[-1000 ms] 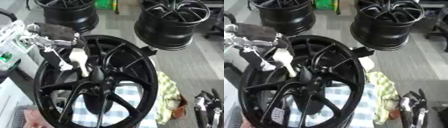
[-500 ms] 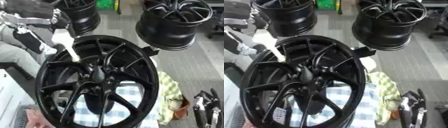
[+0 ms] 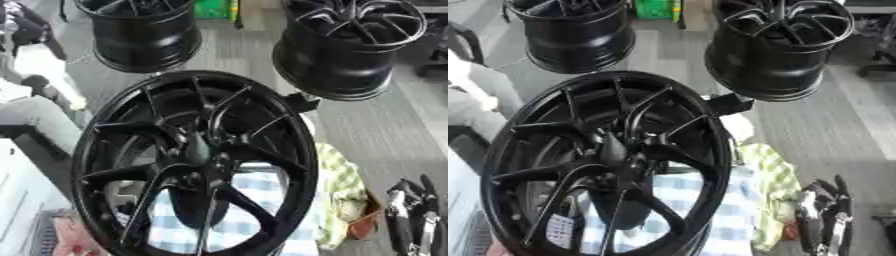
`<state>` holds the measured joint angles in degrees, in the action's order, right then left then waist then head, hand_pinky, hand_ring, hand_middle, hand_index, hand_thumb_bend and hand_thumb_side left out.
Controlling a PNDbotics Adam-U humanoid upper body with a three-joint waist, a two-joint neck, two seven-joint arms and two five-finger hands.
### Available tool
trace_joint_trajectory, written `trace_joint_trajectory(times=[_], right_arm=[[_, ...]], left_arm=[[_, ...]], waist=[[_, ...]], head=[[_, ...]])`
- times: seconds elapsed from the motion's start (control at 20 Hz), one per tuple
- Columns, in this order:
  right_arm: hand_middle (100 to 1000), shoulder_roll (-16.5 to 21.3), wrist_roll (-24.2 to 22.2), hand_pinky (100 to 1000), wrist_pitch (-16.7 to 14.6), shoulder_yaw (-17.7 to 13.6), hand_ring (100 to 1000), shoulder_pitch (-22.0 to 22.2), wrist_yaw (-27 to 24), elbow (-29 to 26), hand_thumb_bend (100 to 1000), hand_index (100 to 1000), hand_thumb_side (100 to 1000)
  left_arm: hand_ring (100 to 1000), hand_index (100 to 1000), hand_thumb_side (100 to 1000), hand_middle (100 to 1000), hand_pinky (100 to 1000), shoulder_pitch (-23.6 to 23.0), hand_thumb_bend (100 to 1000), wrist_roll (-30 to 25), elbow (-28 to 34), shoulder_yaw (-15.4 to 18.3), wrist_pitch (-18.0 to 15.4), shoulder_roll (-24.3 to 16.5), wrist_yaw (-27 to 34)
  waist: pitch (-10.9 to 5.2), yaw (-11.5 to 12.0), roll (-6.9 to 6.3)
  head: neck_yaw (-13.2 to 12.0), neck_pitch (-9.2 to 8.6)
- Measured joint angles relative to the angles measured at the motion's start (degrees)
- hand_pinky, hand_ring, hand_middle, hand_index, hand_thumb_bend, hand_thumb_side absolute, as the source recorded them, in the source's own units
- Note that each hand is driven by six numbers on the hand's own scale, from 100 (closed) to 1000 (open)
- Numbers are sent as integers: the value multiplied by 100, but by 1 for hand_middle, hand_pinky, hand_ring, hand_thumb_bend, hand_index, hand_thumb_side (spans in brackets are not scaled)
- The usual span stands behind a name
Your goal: Pull the pin out of the wheel hub.
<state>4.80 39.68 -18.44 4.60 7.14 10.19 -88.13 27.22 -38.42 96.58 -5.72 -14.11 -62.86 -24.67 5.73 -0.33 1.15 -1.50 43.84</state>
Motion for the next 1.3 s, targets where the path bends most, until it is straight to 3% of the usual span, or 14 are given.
trace_joint_trajectory(times=[0.2,0.5,0.6,0.65,0.7,0.75,1.05,1.3], right_arm=[[737,0,12,632,9,-4,641,28,5,0,100,949,595],[737,1,12,632,21,-4,641,46,16,-1,100,949,593],[737,1,15,632,24,-5,641,46,19,-1,100,949,593],[737,1,17,632,26,-6,641,46,19,-1,100,949,593],[737,1,18,632,28,-7,641,46,19,-1,100,949,593],[737,1,19,632,28,-9,641,46,19,-1,100,949,593],[737,1,20,632,31,-21,641,48,19,-2,100,949,593],[738,1,21,632,32,-36,642,50,19,-2,100,949,593]], left_arm=[[477,625,171,396,592,-567,100,284,-585,306,315,-17,-276],[510,672,131,445,622,-813,100,687,-1547,422,499,121,-505],[648,793,100,605,738,-860,100,783,-1835,423,492,210,-600],[758,870,100,737,807,-881,118,824,-1958,423,488,254,-657],[770,875,100,750,815,-908,129,863,-2062,423,490,294,-718],[838,912,197,826,863,-925,221,900,-2153,424,496,327,-791],[908,962,520,903,911,-1038,473,1267,-2417,484,513,451,-1070],[850,948,482,859,878,-1225,331,1779,-2337,666,528,452,-875]], waist=[[1,1,5],[0,3,19],[0,3,27],[0,2,29],[0,2,31],[0,2,34],[1,14,37],[1,56,37]], head=[[23,0],[25,0],[26,0],[28,0],[29,0],[32,0],[51,0],[67,0]])
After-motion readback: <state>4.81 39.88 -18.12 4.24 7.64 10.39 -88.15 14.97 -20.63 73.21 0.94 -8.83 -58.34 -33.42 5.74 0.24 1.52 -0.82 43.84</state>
